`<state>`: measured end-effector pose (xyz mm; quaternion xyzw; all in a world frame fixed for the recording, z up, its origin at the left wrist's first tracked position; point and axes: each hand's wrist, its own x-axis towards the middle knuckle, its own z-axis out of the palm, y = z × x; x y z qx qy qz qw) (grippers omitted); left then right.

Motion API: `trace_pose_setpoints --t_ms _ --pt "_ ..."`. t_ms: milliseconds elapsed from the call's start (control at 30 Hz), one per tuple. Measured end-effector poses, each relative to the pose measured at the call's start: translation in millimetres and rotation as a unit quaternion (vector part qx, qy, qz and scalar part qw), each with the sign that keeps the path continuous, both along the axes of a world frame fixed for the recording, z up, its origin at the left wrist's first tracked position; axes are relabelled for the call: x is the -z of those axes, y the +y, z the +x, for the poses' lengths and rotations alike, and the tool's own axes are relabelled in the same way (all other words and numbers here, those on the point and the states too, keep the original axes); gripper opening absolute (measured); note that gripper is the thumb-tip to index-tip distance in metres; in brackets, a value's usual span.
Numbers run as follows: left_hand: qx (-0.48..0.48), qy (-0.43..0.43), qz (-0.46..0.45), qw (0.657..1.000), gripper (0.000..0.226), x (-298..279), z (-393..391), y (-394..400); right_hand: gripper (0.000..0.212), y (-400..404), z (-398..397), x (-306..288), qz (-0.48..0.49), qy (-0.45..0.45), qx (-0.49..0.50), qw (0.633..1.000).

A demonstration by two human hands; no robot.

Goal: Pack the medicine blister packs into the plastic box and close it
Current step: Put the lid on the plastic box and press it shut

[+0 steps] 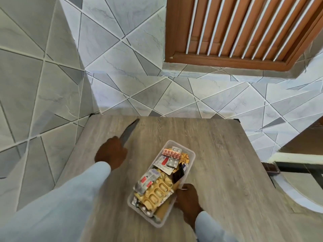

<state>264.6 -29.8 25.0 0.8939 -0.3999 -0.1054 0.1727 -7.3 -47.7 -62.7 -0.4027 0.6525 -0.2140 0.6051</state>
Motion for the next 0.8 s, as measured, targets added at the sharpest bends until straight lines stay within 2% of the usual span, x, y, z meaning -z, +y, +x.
trace_pose_setpoints --t_ms 100,200,267,333,433,533,600,667,733,800 --pt "0.08 -0.051 -0.026 0.995 0.021 -1 -25 -4 0.014 17 27 4 0.074 -0.103 0.041 0.991" --pt "0.188 -0.127 0.01 0.974 0.027 6 -50 -3 0.022 23 52 -5 0.141 -0.2 0.065 0.968" --pt "0.256 -0.172 0.026 0.951 0.029 14 -63 0 0.021 26 60 -13 0.185 -0.229 0.048 0.954" --pt "0.276 -0.192 0.017 0.942 0.027 20 -73 5 0.019 30 61 -18 0.202 -0.23 -0.015 0.952" --pt "0.29 -0.177 0.04 0.94 0.03 25 -83 14 0.018 33 54 -23 0.149 -0.15 -0.097 0.973" --pt "0.32 -0.182 0.065 0.928 0.038 29 -94 27 0.022 21 36 -22 -0.028 -0.059 -0.124 0.99" --pt "0.348 -0.198 0.089 0.912 0.046 36 -99 36 0.02 3 20 -28 -0.199 0.044 -0.113 0.972" --pt "0.362 -0.203 0.065 0.907 0.047 53 -103 41 0.019 -21 6 -39 -0.296 0.121 -0.09 0.943" --pt "0.359 -0.2 0.086 0.908 0.041 54 -109 45 0.006 -48 -2 -47 -0.324 0.153 -0.09 0.929" --pt "0.352 -0.191 0.094 0.911 0.032 50 -112 46 0.028 -74 -3 -45 -0.286 0.192 -0.133 0.929"
